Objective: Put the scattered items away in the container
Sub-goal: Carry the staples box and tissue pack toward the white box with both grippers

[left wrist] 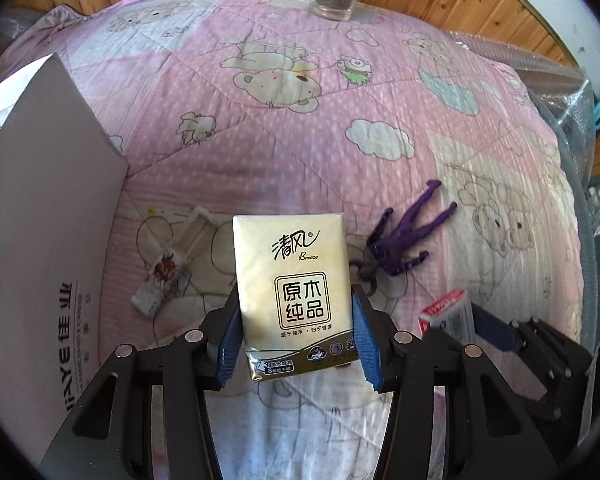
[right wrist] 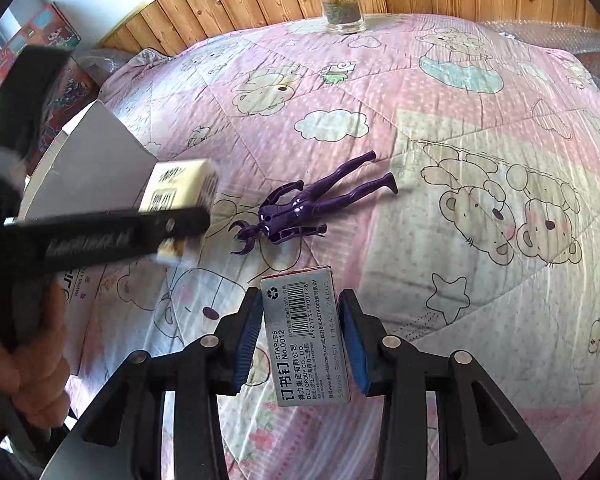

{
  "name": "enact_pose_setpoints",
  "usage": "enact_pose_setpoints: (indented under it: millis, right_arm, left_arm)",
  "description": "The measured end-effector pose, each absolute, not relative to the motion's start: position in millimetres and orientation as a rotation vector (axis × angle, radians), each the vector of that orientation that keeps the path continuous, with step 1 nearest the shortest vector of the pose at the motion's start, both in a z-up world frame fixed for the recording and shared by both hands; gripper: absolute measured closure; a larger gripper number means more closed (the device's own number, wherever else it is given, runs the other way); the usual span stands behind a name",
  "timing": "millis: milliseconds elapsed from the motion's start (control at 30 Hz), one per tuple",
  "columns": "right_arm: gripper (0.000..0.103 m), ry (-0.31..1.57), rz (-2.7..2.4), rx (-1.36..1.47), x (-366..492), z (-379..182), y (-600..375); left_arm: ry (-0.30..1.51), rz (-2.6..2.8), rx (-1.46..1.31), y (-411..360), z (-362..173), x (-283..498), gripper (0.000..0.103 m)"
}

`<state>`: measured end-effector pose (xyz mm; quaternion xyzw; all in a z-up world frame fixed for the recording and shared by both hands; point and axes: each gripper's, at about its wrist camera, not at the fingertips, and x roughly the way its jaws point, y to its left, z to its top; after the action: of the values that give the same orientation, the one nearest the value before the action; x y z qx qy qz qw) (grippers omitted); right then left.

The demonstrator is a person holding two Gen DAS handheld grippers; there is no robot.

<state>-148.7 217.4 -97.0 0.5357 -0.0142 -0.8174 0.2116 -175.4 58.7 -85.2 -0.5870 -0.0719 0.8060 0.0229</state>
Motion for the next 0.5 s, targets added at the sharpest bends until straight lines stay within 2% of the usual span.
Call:
enact_pose_setpoints:
  millis: [267,500]
  right_arm:
    - [0.062,-0.026,-2.319,1.454,-146,-91,208]
    - [0.062,-0.056,-2.356,1.444,-121,-88,209]
  left_arm:
    - [-0.146,2.502,-1.747,57,-64,-131,0.051]
    - [-0.175,2.496,-1.739,46,-60,-101,0.051]
